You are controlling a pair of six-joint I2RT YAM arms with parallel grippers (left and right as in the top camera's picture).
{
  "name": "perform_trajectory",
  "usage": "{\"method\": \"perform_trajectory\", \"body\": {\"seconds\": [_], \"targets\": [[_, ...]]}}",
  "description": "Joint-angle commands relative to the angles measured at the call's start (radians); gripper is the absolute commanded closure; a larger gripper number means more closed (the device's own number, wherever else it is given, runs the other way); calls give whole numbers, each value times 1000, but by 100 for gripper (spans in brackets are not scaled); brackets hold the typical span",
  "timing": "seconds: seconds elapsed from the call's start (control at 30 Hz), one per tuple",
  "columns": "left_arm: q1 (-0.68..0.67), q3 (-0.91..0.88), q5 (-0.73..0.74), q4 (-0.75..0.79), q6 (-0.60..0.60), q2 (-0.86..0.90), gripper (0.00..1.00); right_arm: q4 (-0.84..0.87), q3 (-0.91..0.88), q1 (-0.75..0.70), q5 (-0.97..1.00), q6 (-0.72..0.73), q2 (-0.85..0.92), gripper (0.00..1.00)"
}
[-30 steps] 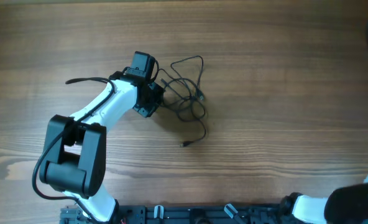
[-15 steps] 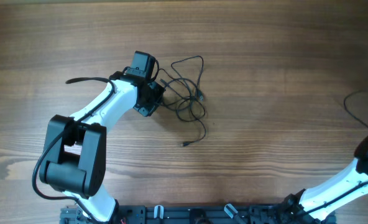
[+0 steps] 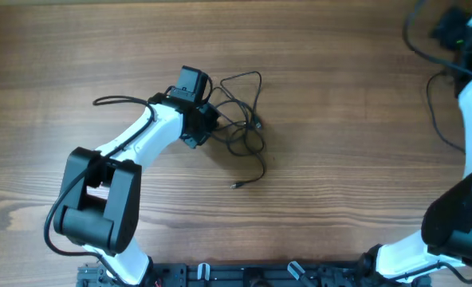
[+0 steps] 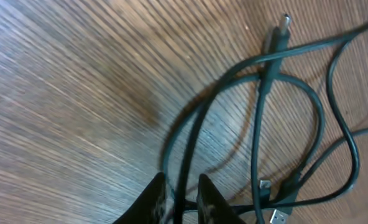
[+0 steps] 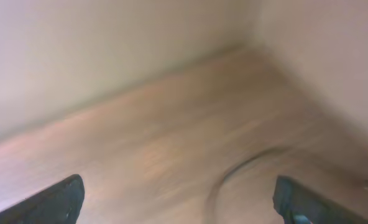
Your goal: Untangle cables
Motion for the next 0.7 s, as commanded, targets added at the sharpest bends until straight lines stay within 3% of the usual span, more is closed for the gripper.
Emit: {"method": "perform_trajectory", "body": {"seconds": [0.0, 0.03, 0.1, 0.2, 0.23, 0.47, 0.57, 0.67], "targets": [[-3, -3, -20, 5, 11, 9, 88, -143, -16, 77, -521, -6, 24, 0], [-3, -3, -15, 8, 36, 9, 90, -180, -16, 99, -581, -6, 37, 0], [-3, -3, -13, 3, 93, 9, 89, -191, -16, 146, -457, -5, 84, 0], [-3, -3, -13, -28, 95, 9, 86, -157, -16, 143, 216, -2, 182, 0], [-3, -3, -13, -26, 95, 9, 83, -138, -16, 129, 306, -3, 219, 1], [-3, -3, -13, -27, 94, 9, 84, -80, -16, -23, 224, -32, 417, 18], [-3, -3, -13, -23, 83, 9, 83, -132, -18, -87, 8, -33, 425, 46], [-5, -3, -9, -20, 83, 9, 86, -145, -61, -122, -35, -26, 457, 59]]}}
